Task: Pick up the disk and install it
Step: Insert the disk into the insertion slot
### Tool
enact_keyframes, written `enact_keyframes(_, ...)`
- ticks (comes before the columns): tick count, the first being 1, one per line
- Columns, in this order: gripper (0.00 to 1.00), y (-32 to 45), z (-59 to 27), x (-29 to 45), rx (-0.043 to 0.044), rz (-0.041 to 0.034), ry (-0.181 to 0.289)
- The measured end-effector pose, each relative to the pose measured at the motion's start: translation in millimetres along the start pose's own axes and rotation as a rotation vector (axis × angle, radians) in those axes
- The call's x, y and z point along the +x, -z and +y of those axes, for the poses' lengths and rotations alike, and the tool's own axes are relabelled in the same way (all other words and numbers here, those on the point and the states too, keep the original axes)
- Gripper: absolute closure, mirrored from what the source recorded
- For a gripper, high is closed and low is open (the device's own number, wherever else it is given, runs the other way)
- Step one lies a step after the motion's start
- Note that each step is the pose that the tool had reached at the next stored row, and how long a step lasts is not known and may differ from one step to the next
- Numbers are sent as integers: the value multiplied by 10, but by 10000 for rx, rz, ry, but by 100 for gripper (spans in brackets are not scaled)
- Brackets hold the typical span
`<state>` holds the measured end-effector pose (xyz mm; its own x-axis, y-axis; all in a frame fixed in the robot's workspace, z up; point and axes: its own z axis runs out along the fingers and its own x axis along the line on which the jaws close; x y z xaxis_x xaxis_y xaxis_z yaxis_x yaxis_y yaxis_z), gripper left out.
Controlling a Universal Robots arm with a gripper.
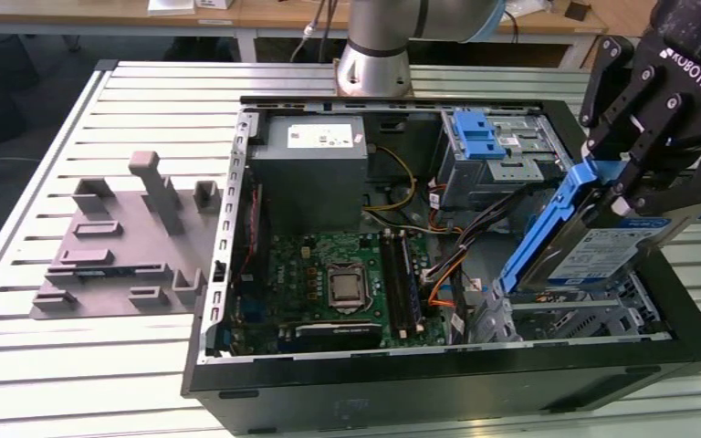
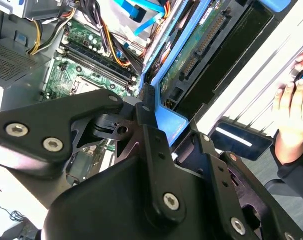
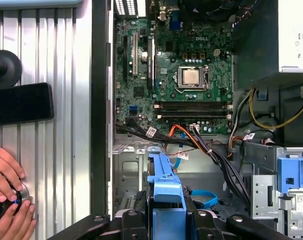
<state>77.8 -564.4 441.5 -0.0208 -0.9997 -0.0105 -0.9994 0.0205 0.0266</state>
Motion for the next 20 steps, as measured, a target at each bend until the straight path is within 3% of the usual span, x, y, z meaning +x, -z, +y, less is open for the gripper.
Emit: enact_keyframes(20, 64, -65, -4, 30, 0, 2, 8)
